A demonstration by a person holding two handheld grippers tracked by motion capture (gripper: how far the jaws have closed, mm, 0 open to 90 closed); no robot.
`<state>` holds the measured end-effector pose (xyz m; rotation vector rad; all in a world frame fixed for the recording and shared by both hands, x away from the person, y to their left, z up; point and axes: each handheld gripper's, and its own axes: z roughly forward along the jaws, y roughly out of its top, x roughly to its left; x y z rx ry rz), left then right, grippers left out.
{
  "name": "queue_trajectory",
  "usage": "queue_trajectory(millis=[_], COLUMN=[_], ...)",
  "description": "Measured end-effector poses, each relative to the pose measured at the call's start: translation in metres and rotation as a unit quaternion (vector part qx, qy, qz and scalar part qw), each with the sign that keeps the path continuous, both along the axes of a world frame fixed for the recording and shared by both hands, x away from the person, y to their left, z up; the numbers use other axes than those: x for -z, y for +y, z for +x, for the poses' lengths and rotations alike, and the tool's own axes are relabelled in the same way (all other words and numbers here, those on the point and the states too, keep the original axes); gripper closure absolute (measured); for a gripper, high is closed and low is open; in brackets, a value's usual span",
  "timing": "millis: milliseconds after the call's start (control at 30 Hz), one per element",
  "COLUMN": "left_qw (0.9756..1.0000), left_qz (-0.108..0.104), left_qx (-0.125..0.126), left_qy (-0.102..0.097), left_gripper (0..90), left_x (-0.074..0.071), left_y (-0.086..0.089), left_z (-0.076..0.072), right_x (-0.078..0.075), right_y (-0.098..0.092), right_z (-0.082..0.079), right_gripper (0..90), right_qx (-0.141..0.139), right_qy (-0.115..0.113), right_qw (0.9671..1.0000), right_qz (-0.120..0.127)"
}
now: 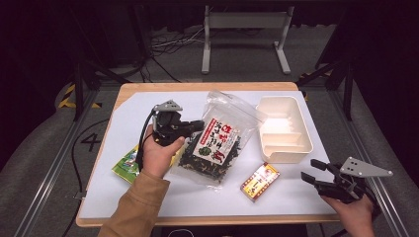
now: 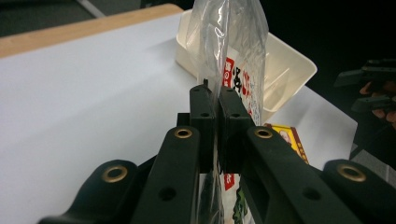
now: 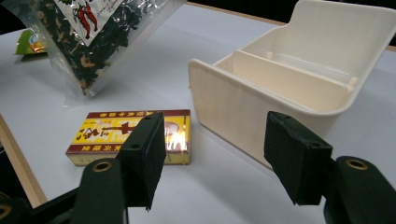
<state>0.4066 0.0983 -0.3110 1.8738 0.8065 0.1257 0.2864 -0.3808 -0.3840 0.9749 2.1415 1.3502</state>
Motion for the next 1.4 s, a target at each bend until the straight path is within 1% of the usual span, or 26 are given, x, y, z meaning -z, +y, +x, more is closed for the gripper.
queue_trajectory(millis=[33, 67, 100, 133, 167, 200, 233, 267, 333, 400, 433, 500, 600, 667, 700, 733, 767, 833, 933, 1033, 1133, 1200, 1400], left_qw=[1.0, 0.9999, 0.9999, 0.9996, 0.9993, 0.9993, 0.9989, 0.9984, 0.9973, 0.9966, 0.9959, 0.9949, 0.9937, 0.9926, 0.9923, 0.9921, 0.9922, 0.9918, 0.9909, 0.9902, 0.9895, 0.989, 0.988], left_qz=[-0.004, -0.008, -0.014, -0.019, -0.027, -0.027, -0.032, -0.038, -0.047, -0.055, -0.059, -0.067, -0.076, -0.078, -0.078, -0.073, -0.072, -0.064, -0.063, -0.068, -0.075, -0.08, -0.086], left_qx=[0.001, -0.001, 0.002, 0.007, 0.008, 0.008, 0.01, 0.012, 0.015, 0.02, 0.023, 0.029, 0.031, 0.034, 0.036, 0.038, 0.039, 0.041, 0.042, 0.044, 0.048, 0.049, 0.049], left_qy=[0.0, -0.006, -0.009, -0.019, -0.023, -0.023, -0.032, -0.04, -0.054, -0.058, -0.064, -0.07, -0.077, -0.087, -0.089, -0.095, -0.094, -0.103, -0.112, -0.114, -0.114, -0.114, -0.118], left_gripper=[86.7, 86.8, 86.8, 86.7, 86.8, 86.7, 86.7, 86.7, 86.7, 86.7, 86.7, 86.7, 86.7, 86.7, 86.7, 86.7, 86.8, 86.9, 86.9, 86.9, 86.9, 86.9, 86.9], left_x=[-0.001, -0.001, -0.002, -0.003, -0.004, -0.004, -0.004, -0.005, -0.007, -0.008, -0.009, -0.009, -0.01, -0.01, -0.01, -0.01, -0.01, -0.011, -0.011, -0.012, -0.012, -0.012, -0.012], left_y=[0.001, 0.002, 0.003, 0.005, 0.005, 0.005, 0.006, 0.006, 0.007, 0.009, 0.01, 0.012, 0.014, 0.014, 0.014, 0.014, 0.013, 0.012, 0.011, 0.012, 0.013, 0.014, 0.015], left_z=[-0.001, -0.001, -0.002, -0.003, -0.004, -0.004, -0.005, -0.007, -0.009, -0.01, -0.011, -0.011, -0.013, -0.014, -0.014, -0.014, -0.016, -0.017, -0.019, -0.021, -0.022, -0.023, -0.024], right_x=[-0.002, -0.003, -0.004, -0.006, -0.009, -0.011, -0.011, -0.016, -0.018, -0.021, -0.023, -0.026, -0.031, -0.034, -0.035, -0.037, -0.039, -0.042, -0.047, -0.051, -0.055, -0.059, -0.071], right_y=[0.002, 0.003, 0.005, 0.007, 0.01, 0.012, 0.012, 0.017, 0.02, 0.026, 0.029, 0.036, 0.046, 0.051, 0.053, 0.056, 0.06, 0.064, 0.072, 0.077, 0.081, 0.084, 0.092], right_z=[0.001, 0.001, 0.002, 0.003, 0.006, 0.008, 0.008, 0.012, 0.014, 0.019, 0.021, 0.026, 0.031, 0.035, 0.036, 0.038, 0.039, 0.042, 0.046, 0.051, 0.057, 0.06, 0.07], right_gripper=[38.7, 38.7, 38.7, 38.7, 38.7, 38.7, 38.7, 38.8, 38.9, 39.0, 39.3, 39.4, 39.4, 39.4, 39.4, 39.4, 39.5, 39.9, 40.5, 40.6, 39.9, 39.2, 37.7], right_qx=[-0.002, -0.003, -0.005, -0.007, -0.012, -0.015, -0.015, -0.022, -0.026, -0.033, -0.035, -0.042, -0.053, -0.06, -0.063, -0.067, -0.07, -0.072, -0.074, -0.077, -0.079, -0.081, -0.087], right_qy=[0.0, 0.0, 0.0, -0.002, -0.004, -0.005, -0.005, -0.006, -0.007, -0.004, -0.001, 0.008, 0.009, 0.008, 0.007, 0.006, 0.006, 0.006, 0.009, 0.014, 0.023, 0.024, 0.027], right_qw=[1.0, 1.0, 1.0, 1.0, 0.9999, 0.9998, 0.9998, 0.9997, 0.9996, 0.9994, 0.9993, 0.9989, 0.9984, 0.998, 0.9978, 0.9975, 0.9972, 0.997, 0.9965, 0.9955, 0.9946, 0.9946, 0.9941], right_qz=[0.001, 0.003, 0.004, 0.006, 0.007, 0.008, 0.008, 0.01, 0.011, 0.013, 0.015, 0.019, 0.017, 0.019, 0.019, 0.023, 0.026, 0.028, 0.037, 0.053, 0.062, 0.061, 0.059])
